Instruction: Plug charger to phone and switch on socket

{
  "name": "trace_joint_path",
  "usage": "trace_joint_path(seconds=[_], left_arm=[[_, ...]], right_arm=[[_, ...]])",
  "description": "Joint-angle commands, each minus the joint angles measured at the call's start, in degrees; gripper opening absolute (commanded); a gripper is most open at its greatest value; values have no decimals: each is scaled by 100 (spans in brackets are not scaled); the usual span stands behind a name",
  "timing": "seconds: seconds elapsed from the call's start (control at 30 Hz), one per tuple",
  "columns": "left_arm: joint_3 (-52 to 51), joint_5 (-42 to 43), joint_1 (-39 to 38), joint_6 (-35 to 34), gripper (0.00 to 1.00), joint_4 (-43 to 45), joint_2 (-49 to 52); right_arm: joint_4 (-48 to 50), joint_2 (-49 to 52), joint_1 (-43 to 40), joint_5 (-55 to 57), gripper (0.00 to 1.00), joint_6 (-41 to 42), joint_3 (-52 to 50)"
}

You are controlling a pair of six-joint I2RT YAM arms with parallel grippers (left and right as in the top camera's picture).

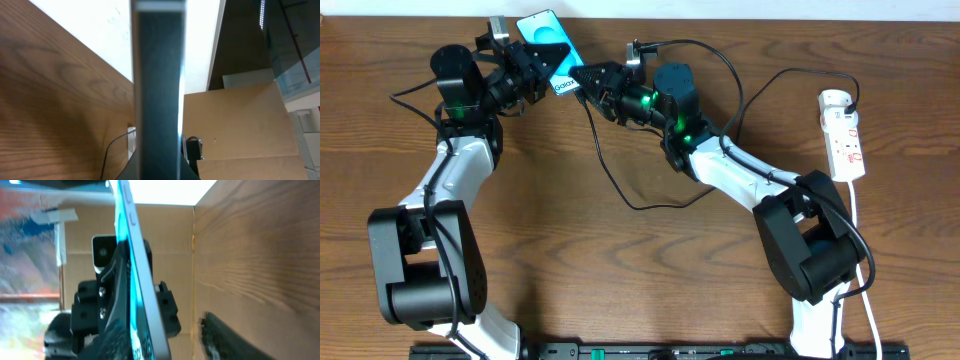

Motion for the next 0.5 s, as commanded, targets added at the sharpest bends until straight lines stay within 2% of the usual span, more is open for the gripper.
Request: trace_joint_path(seconds=[0.0, 0.17, 0.2, 0.47], left_arm=[[50, 133, -28, 85, 7, 81, -83], [50, 92, 94, 273, 7, -260, -83], [50, 90, 144, 295, 7, -313, -83], [50, 256, 647, 271, 7, -352, -83]], right_arm=[[-2, -9, 11, 55, 64, -83, 59], [-2, -9, 9, 37, 96, -188, 59], [-2, -9, 9, 20, 99, -192, 59], [-83, -9, -66, -337, 99, -350, 59]])
